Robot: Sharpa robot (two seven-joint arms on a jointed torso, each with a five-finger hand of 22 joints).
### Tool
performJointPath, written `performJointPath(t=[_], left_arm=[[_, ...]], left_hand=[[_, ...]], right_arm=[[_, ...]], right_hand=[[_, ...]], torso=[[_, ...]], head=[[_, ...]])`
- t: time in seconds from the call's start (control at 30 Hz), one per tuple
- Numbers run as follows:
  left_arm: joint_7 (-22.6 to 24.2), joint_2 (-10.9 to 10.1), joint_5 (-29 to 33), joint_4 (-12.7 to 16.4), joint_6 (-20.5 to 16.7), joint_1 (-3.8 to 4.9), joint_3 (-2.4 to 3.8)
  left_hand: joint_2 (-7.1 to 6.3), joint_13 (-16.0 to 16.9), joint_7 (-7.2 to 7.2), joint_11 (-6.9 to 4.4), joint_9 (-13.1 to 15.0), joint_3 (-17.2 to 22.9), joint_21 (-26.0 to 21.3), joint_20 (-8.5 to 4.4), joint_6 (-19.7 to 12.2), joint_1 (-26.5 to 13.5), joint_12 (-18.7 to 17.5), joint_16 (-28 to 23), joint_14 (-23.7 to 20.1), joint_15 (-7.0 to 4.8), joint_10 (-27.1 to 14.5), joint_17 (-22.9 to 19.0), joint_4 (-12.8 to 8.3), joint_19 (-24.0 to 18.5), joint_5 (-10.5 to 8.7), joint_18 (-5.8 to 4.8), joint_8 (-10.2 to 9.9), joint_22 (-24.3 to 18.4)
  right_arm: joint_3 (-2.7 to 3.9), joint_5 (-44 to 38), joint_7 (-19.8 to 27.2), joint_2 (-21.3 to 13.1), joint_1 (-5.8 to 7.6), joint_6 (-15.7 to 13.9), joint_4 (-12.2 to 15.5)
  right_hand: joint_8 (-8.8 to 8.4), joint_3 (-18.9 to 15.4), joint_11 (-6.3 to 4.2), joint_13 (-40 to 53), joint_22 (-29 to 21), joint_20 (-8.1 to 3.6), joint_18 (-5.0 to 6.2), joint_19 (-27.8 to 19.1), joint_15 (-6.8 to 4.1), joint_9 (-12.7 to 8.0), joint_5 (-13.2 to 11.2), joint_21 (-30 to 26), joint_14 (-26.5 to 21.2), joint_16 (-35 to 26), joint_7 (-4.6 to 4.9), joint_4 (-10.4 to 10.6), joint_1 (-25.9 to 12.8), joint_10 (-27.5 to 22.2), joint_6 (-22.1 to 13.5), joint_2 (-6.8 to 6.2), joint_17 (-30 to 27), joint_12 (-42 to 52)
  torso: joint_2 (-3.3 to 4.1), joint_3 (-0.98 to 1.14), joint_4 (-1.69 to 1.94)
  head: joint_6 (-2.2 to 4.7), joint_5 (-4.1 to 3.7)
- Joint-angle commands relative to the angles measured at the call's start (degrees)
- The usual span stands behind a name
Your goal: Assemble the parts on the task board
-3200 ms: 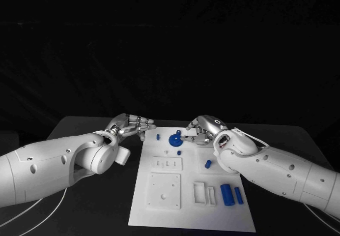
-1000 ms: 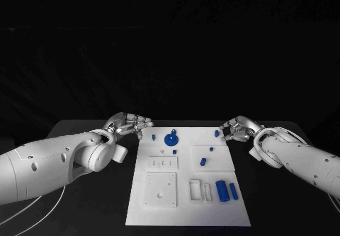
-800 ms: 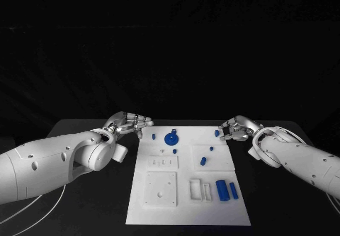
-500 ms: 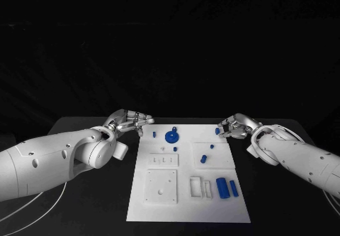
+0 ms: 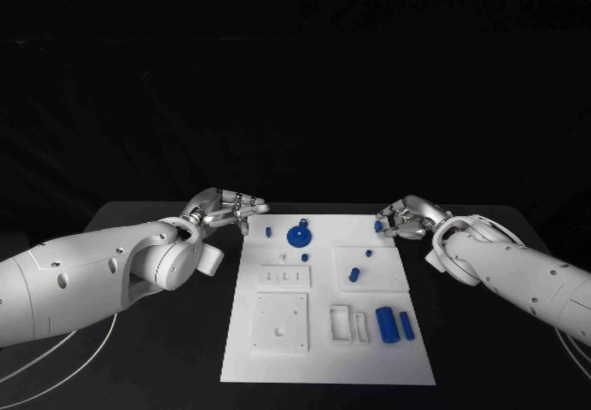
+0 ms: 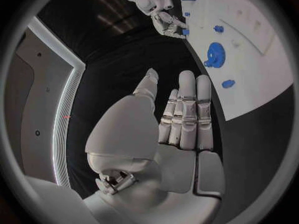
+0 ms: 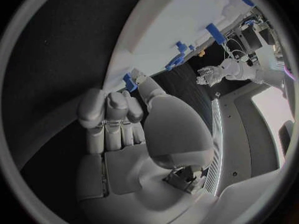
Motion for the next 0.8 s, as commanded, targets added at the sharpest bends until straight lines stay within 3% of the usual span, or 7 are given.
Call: performJointPath(t=[0.03, 0.17, 0.4, 0.57, 0.67, 0.8], left_arm=[[0.16, 0.08, -0.2, 0.08, 0.33, 0.03, 0.08], [0.1, 0.08, -0.21, 0.06, 0.22, 0.03, 0.09], [0.02, 0.13, -0.22, 0.05, 0.26, 0.03, 0.1], [-0.02, 0.11, -0.23, 0.04, 0.31, 0.03, 0.1], [-0.07, 0.11, -0.23, 0.05, 0.39, 0.03, 0.1], [-0.1, 0.15, -0.23, 0.02, 0.35, 0.03, 0.1]], left_hand=[[0.1, 0.09, -0.09, 0.01, -0.01, 0.22, 0.26, 0.14, -0.35, 0.59, 0.21, 0.25, -0.12, 0.16, -0.29, -0.1, -0.07, -0.32, 0.01, 0.84, -0.03, -0.13], [0.69, 0.08, -0.28, -0.06, -0.02, 0.13, 0.33, 0.09, -0.24, 0.76, 0.2, 0.26, -0.14, 0.11, -0.23, -0.1, -0.72, -0.32, 0.15, 0.8, -0.01, -0.18], [1.3, 0.07, -0.49, -0.16, -0.02, 0.02, 0.37, 0.0, -0.06, 0.86, 0.2, 0.27, -0.15, 0.0, -0.17, -0.09, -1.38, -0.35, 0.37, 0.75, -0.04, -0.26], [1.62, 0.08, -0.52, -0.18, -0.02, -0.16, 0.44, -0.02, 0.0, 0.73, 0.2, 0.26, -0.16, -0.02, -0.16, -0.08, -1.7, -0.39, 0.35, 0.72, -0.04, -0.31], [1.75, 0.08, -0.55, -0.21, -0.02, -0.21, 0.47, -0.04, 0.03, 0.75, 0.21, 0.29, -0.14, -0.04, -0.06, -0.07, -1.81, -0.39, 0.25, 0.72, -0.04, -0.32], [1.75, 0.08, -0.55, -0.21, -0.02, -0.21, 0.47, -0.04, 0.03, 0.75, 0.21, 0.29, -0.14, -0.04, -0.06, -0.07, -1.81, -0.39, 0.25, 0.72, -0.04, -0.32]], right_arm=[[0.02, -0.74, 0.07, 0.15, -0.05, 1.14, -0.02], [0.02, -0.76, 0.07, 0.27, -0.07, 1.27, 0.08], [0.02, -1.0, -0.15, 0.43, -0.1, 1.3, 0.07], [0.02, -1.1, -0.18, 0.51, -0.13, 1.09, -0.04], [0.02, -1.12, -0.15, 0.57, -0.21, 0.86, 0.04], [0.02, -1.14, -0.18, 0.8, -0.31, 0.46, 0.03]], right_hand=[[-0.17, 0.33, 0.03, 0.05, 6.86, 0.22, 0.43, 2.09, 0.24, 0.07, -0.28, 0.15, 0.1, 0.31, -0.15, 0.0, -0.59, 0.08, 0.52, -0.1, 0.11, 0.18], [-0.26, 0.44, 0.01, 0.08, 6.85, 0.19, 0.41, 2.08, 0.21, 0.03, -0.39, 0.11, 0.08, 0.28, -0.17, -0.07, -0.7, 0.08, 0.61, -0.07, 0.08, 0.21], [-0.22, 1.63, -0.18, 0.19, 6.85, 0.08, 0.35, 2.08, 0.09, 0.06, -1.08, 0.17, 0.13, 0.34, -0.44, -0.11, -1.24, 0.08, 2.08, 0.44, 0.18, 0.28], [-0.22, 4.54, -0.67, 0.3, 6.83, -0.23, 0.22, 2.04, -0.25, 0.25, -2.18, 0.1, 0.1, 0.23, -1.2, -0.19, -2.0, 0.0, 5.02, 1.11, 0.17, 0.26], [-0.18, 6.69, -0.9, 0.36, 6.85, -0.49, 0.01, 2.02, -0.44, 0.37, -1.83, 0.19, 0.09, 0.17, -1.55, -0.47, -2.81, -0.01, 6.47, 0.81, 0.25, 0.15], [-0.08, 7.23, -1.33, 0.46, 6.83, -0.67, -0.04, 2.0, -0.7, 0.79, -2.62, 0.11, 0.08, 0.07, -2.28, -0.17, -3.05, -0.01, 8.77, 1.22, 0.24, 0.15]], torso=[[0.0, 0.01, -0.05], [0.0, 0.07, -0.08], [0.0, 0.09, -0.05], [0.02, 0.13, -0.1], [0.01, 0.16, -0.11], [-0.04, 0.22, -0.14]], head=[[-0.04, -0.03], [0.19, -0.16], [0.01, 0.22], [-0.12, 0.28], [-0.1, 0.45], [-0.29, 0.52]])
